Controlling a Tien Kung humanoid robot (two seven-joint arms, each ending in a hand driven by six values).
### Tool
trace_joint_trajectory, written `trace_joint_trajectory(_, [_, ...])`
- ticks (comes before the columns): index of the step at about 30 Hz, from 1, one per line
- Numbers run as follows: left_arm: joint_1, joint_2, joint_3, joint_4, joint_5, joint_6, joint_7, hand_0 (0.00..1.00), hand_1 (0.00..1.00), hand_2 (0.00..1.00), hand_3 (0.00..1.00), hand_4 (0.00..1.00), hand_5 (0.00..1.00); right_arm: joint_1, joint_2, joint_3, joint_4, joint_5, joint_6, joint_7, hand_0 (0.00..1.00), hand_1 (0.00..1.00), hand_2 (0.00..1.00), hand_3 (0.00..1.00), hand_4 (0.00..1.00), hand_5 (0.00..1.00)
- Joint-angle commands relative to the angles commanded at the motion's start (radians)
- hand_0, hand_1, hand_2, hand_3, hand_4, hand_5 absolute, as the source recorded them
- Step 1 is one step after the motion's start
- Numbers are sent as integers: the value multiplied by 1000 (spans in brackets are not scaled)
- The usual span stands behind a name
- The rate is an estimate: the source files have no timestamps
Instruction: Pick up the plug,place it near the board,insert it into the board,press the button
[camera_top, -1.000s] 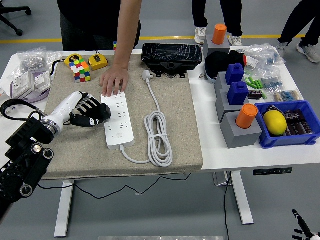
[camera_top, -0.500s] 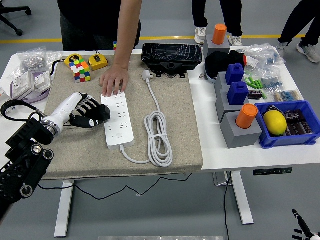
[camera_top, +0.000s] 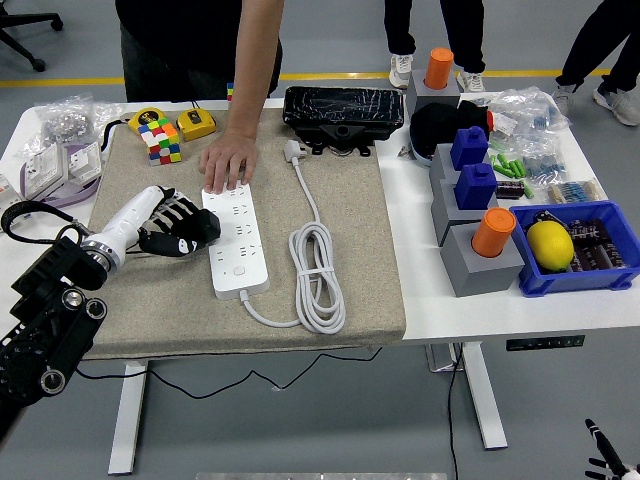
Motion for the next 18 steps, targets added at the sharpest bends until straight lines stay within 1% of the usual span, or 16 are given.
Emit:
trace_joint_trajectory(4, [0,0,0,1,-1,0,-2,424,562,501,535,676,2,0,0,2,0,-2,2,-1,994,865,792,842,998,998])
trace_joint_trajectory(5, [0,1,-1,1,-1,0,-2,443,583,564,573,728,2,0,0,3,0,-3,2,-1,994,865,791,842,998,998])
trace_joint_trajectory(10, [0,1,-2,2,0,1,-5,443,583,564,573,728,2,-1,0,2,0,-3,3,0,994,865,791,842,998,998])
trace_joint_trajectory(11, [0,1,-2,2,0,1,-5,518,667,617,600,765,2,-1,0,2,0,-3,3,0,997,865,791,842,998,998])
trace_joint_trajectory(16, [-1,1,-3,2,4,3,-5,518,667,617,600,765,2,-1,0,2,0,-3,3,0,997,865,791,842,998,998])
trace_joint_trajectory(18, [-1,2,-2,2,5,4,-5,534,673,630,616,765,2,-1,-1,0,0,-1,1,1,998,864,791,842,998,998])
